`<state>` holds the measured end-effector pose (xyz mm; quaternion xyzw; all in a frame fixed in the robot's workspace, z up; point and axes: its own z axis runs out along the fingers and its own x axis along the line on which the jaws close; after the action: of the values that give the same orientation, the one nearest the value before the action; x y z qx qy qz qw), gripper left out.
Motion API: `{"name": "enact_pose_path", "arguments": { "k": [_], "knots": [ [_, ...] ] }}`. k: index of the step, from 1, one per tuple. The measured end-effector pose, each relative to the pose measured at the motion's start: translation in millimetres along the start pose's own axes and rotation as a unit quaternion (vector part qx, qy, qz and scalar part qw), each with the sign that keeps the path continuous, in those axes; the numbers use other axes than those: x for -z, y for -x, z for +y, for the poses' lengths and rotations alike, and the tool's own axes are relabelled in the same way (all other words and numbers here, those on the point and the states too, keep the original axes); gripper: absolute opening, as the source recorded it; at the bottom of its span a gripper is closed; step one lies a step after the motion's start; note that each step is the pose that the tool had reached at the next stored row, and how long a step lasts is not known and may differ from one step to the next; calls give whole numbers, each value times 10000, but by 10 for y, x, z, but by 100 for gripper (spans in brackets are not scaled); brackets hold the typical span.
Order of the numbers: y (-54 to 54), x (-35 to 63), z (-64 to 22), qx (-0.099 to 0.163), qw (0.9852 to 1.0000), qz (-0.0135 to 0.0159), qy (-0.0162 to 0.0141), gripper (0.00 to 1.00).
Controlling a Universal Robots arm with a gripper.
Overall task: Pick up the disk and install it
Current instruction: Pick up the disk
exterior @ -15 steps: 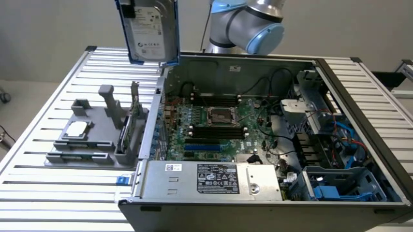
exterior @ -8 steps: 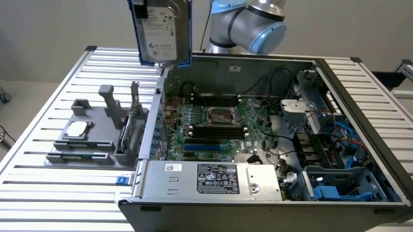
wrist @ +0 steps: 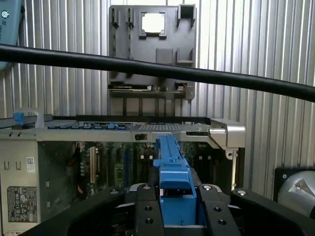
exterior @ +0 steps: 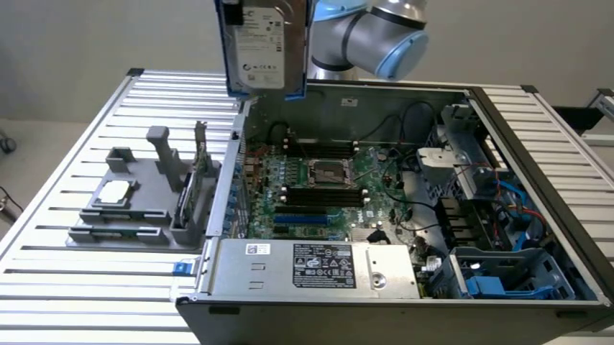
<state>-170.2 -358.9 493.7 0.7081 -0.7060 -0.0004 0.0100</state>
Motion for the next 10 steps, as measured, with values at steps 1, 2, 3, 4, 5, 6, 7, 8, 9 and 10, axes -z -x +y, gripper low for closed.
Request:
{"name": "enact_pose_path", "arguments": {
  "k": [1,2,3,4,5,6,7,8,9,10],
  "knots": [
    [-14,1,-39,0,10000,-3,2,33],
    [-28,2,-77,0,10000,-6,3,33],
    [-43,2,-113,0,10000,-9,5,33],
    [-59,2,-149,1,10000,-11,7,33],
    [-75,3,-182,1,10000,-12,9,33],
    [-92,4,-213,1,10000,-14,13,33],
    [-109,4,-244,1,10000,-15,16,33],
    [-129,5,-279,1,10000,-16,18,33],
    [-147,6,-309,0,10000,-17,21,33],
    [-165,6,-339,1,10000,-18,24,33]
  ]
}}
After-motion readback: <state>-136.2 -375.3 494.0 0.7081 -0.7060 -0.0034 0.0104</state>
